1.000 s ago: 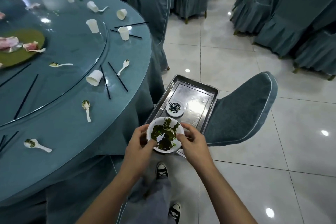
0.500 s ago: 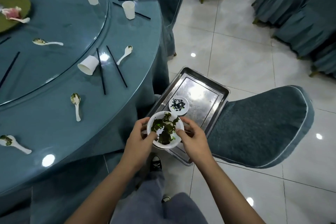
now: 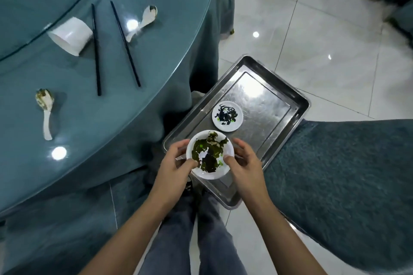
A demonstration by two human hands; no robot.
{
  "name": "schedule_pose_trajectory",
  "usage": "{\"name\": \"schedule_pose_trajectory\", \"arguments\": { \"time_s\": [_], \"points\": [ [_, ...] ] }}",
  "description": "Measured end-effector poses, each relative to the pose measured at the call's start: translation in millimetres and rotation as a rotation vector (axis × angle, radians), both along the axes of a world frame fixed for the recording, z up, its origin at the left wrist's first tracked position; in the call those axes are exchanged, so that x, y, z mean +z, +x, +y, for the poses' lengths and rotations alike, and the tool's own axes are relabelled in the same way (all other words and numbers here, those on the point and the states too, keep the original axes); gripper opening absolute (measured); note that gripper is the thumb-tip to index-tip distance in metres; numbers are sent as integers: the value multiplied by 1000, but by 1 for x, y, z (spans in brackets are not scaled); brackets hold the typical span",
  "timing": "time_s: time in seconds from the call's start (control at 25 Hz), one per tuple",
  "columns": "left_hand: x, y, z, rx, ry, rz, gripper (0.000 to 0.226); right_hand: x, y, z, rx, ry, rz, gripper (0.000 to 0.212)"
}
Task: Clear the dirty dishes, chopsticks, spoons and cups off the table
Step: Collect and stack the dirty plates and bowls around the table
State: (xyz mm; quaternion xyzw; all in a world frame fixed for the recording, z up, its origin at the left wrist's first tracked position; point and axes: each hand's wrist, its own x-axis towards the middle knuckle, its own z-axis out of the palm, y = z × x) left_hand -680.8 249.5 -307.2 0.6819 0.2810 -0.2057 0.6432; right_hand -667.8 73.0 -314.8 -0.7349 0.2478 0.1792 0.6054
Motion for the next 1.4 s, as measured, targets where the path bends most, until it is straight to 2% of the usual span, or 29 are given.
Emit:
{"name": "schedule_pose_trajectory", "arguments": {
  "time_s": [0.4,0.56,0.8,1.0,1.2,1.4],
  "points": [
    [-146,37,-21,139,-3,141,42,-143,43,-12,55,12,101,41],
    [-180,44,-23,153,13,176,39,-185,50,-10,66,10,145,44],
    [-213,57,-21,115,35,215,43,-221,70,-5,59,9,146,41],
    [-227,65,-23,89,57,205,53,-240,77,-2,83,18,177,47],
    [-237,67,-23,85,68,211,45,-250,77,-2,115,3,198,56],
    [-237,69,-23,50,92,216,52,-253,77,-3,149,-49,188,58]
  ]
}}
